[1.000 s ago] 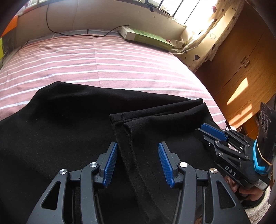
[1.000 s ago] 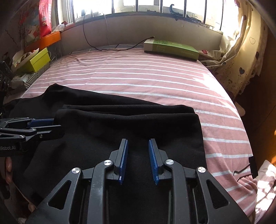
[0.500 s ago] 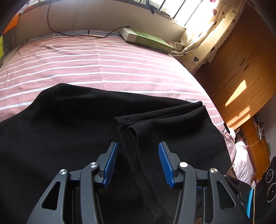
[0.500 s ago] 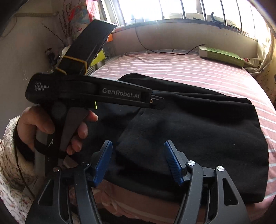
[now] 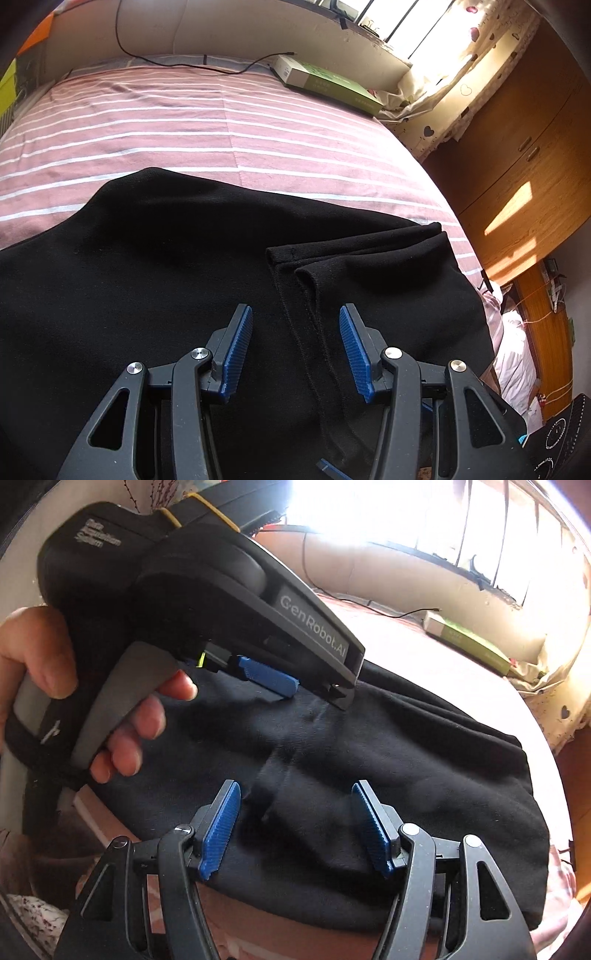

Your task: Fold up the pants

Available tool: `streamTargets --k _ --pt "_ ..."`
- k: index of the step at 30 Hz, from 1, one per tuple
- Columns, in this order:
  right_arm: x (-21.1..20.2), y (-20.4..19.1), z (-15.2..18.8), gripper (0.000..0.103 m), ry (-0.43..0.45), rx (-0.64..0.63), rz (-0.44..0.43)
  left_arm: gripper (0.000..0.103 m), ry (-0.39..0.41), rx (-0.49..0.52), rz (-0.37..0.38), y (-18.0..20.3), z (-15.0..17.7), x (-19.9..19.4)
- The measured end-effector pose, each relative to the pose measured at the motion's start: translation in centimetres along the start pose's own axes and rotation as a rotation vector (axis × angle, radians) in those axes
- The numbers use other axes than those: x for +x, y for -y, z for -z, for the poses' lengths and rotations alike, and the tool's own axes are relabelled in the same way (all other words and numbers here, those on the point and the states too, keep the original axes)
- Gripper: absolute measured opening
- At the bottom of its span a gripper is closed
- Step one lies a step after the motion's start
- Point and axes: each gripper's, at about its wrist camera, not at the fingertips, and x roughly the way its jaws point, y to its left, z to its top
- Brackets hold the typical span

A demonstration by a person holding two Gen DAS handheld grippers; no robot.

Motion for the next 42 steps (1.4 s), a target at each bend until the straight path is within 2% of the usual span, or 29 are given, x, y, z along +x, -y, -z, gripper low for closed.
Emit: streamTargets --k 2,4,5,9,13,19,22,25,30,36,39,42 --pt "-0.2 -0.1 -0.1 0.038 0.002 0.000 -0.014 0.075 -0.024 -0.023 0.037 -0.1 -0.1 0.4" --pt "-0.5 -0.5 -0.3 0.028 0.008 -0.028 0.005 0.076 -0.030 -0.031 0.047 -0.1 -0.4 0.5" --pt "-0.7 -0.7 -0.3 0.026 0.015 -0.039 0.021 0.076 -0.036 -0.041 0.057 -0.2 -0.5 0.5" --pt "-1.3 1.1 -0.5 0.021 0.017 0.070 -0.034 0.076 -0.052 -0.067 0.093 -0.6 -0.7 0.4" --pt "-2.7 2.1 -0.9 0.020 0.063 0.141 -0.073 0.076 -0.071 -0.099 0.134 -1.0 -0.6 0.3" --pt "-4.4 3.1 -1.0 0.020 0.088 0.257 -0.179 0.077 -0.146 -0.182 0.274 -1.1 -1.1 1.4" --pt "-4.9 2.8 -1.7 0.020 0.122 0.252 -0.198 0.077 -0.164 -0.168 0.275 -0.4 -1.3 1.7" --pt "-5.3 1.5 -2.4 0.020 0.135 0.210 -0.214 0.077 -0.130 -0.147 0.302 0.0 -1.7 0.8" --pt "-5.9 0.4 -3.3 0.020 0.150 0.203 -0.250 0.049 -0.077 -0.123 0.247 -1.3 -1.8 -1.3" --pt "-4.7 -2.6 -4.8 0.020 0.152 0.147 -0.325 0.047 -0.004 -0.107 0.166 -4.2 -1.9 -4.2" --pt "-2.9 -3.8 -4.8 0.020 0.110 0.126 -0.337 0.047 -0.025 -0.111 0.102 -5.8 -1.5 -3.6" --pt "-1.3 -3.8 -4.5 0.020 0.053 0.160 -0.359 0.047 -0.039 -0.154 0.098 -7.3 -0.8 -2.7"
